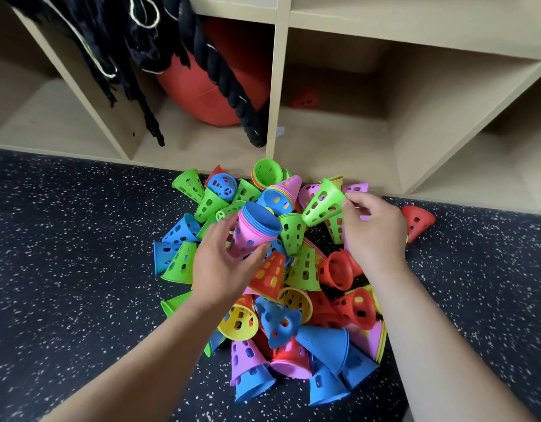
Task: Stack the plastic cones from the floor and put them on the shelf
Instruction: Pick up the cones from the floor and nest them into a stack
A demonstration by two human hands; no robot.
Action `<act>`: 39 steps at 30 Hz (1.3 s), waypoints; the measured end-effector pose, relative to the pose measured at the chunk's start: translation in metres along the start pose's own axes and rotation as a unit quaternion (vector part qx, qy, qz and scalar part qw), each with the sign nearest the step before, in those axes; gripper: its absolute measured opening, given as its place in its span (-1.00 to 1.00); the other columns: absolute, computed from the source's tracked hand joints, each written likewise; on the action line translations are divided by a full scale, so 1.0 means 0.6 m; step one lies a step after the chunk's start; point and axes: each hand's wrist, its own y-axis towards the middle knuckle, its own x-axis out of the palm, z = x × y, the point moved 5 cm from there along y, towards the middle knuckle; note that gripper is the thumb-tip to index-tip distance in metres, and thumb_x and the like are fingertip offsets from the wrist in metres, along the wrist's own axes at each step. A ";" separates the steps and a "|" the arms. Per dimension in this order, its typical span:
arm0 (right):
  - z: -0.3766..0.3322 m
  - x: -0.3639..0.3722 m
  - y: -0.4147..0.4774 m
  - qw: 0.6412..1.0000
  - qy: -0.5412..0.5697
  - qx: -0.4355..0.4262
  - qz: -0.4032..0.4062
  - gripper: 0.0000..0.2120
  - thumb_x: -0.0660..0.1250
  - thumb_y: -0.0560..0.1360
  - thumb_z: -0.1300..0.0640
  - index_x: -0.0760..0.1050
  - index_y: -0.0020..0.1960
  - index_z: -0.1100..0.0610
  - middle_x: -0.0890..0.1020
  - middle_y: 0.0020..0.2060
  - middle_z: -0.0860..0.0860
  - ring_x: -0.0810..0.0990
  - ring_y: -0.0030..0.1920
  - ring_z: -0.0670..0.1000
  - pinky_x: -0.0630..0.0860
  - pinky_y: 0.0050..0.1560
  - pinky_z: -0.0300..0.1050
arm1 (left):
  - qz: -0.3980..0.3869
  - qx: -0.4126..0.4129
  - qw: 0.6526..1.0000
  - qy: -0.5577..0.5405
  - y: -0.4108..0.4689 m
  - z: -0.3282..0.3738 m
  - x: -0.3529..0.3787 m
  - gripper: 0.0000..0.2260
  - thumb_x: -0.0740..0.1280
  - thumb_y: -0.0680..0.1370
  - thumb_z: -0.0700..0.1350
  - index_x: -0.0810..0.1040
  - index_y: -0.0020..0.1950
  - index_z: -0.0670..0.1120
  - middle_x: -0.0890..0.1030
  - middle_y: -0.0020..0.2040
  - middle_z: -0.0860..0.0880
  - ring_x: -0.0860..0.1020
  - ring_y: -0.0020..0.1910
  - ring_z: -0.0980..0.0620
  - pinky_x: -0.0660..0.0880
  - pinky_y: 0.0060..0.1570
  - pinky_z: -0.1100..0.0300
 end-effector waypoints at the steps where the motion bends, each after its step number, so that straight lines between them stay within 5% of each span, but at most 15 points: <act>1: 0.000 -0.002 -0.004 1.000 -0.022 -0.009 0.002 -0.83 0.37 0.54 0.15 0.68 0.09 0.09 0.71 -0.04 -0.04 0.57 -0.15 -0.07 0.30 -0.15 -0.38 | 0.004 0.005 1.000 0.003 -0.003 0.001 -0.002 -0.41 0.47 0.34 0.23 0.56 0.33 0.04 0.60 0.13 0.12 0.57 0.11 0.22 0.60 0.09 0.03; 4: 0.015 0.004 -0.014 0.995 -0.093 -0.014 -0.034 -0.83 0.36 0.53 0.14 0.68 0.08 0.06 0.72 -0.06 0.02 0.59 -0.18 0.00 0.35 -0.16 -0.25 | 0.003 0.009 1.000 0.006 -0.009 0.004 -0.006 -0.44 0.52 0.37 0.16 0.55 0.34 0.03 0.59 0.14 0.10 0.56 0.08 0.28 0.60 0.06 0.07; 8: 0.016 0.022 -0.038 0.976 -0.178 -0.065 -0.108 -0.72 0.38 0.52 0.09 0.63 0.21 0.07 0.68 0.07 0.03 0.62 0.07 0.12 0.48 0.08 -0.12 | 0.003 0.014 1.000 0.004 -0.012 0.007 -0.010 -0.46 0.56 0.38 0.08 0.56 0.33 0.04 0.59 0.15 0.11 0.54 0.08 0.32 0.61 0.06 0.06; 13: -0.066 0.058 -0.082 0.960 -0.020 -0.208 -0.184 -0.76 0.42 0.49 0.08 0.67 0.15 0.01 0.63 0.10 -0.18 0.54 0.16 -0.15 0.38 0.22 -0.36 | -0.005 0.019 1.000 0.011 -0.005 0.007 -0.004 -0.46 0.53 0.38 0.13 0.55 0.33 0.07 0.60 0.13 0.14 0.56 0.09 0.20 0.61 0.04 0.03; 17: -0.092 0.087 -0.098 0.955 0.055 -0.187 -0.224 -0.77 0.46 0.48 0.08 0.68 0.13 0.02 0.66 0.05 -0.18 0.56 0.10 -0.19 0.49 0.05 -0.36 | -0.018 0.017 1.000 -0.010 -0.002 0.007 0.002 -0.50 0.57 0.41 0.01 0.57 0.33 -0.01 0.62 0.12 0.05 0.53 0.05 0.38 0.49 -0.06 0.46; 25: -0.078 0.108 -0.086 0.960 0.028 -0.182 -0.211 -0.88 0.45 0.49 0.14 0.69 0.01 0.10 0.67 -0.11 -0.08 0.59 -0.04 -0.08 0.52 -0.05 -0.22 | -0.032 0.017 0.999 -0.014 0.007 -0.016 0.011 -0.39 0.48 0.33 0.24 0.53 0.33 0.08 0.58 0.13 0.13 0.56 0.13 0.20 0.62 0.09 -0.01; 32: -0.063 0.101 -0.073 0.968 0.076 -0.137 -0.197 -0.90 0.45 0.50 0.19 0.70 -0.01 0.11 0.60 -0.16 -0.24 0.57 -0.02 -0.20 0.44 -0.17 -0.46 | -0.030 0.008 1.000 0.004 0.012 -0.025 0.016 -0.44 0.55 0.33 0.10 0.53 0.31 0.08 0.56 0.09 0.17 0.54 0.08 0.21 0.61 0.07 -0.02; 39: -0.060 0.104 -0.078 0.949 0.134 -0.102 -0.267 -0.80 0.40 0.54 0.15 0.67 0.15 0.07 0.62 0.05 -0.16 0.60 -0.03 -0.27 0.51 -0.10 -0.43 | -0.034 0.009 0.999 0.000 0.014 -0.015 0.017 -0.53 0.59 0.39 -0.07 0.55 0.26 0.00 0.62 0.05 0.14 0.57 -0.04 0.33 0.46 -0.02 0.48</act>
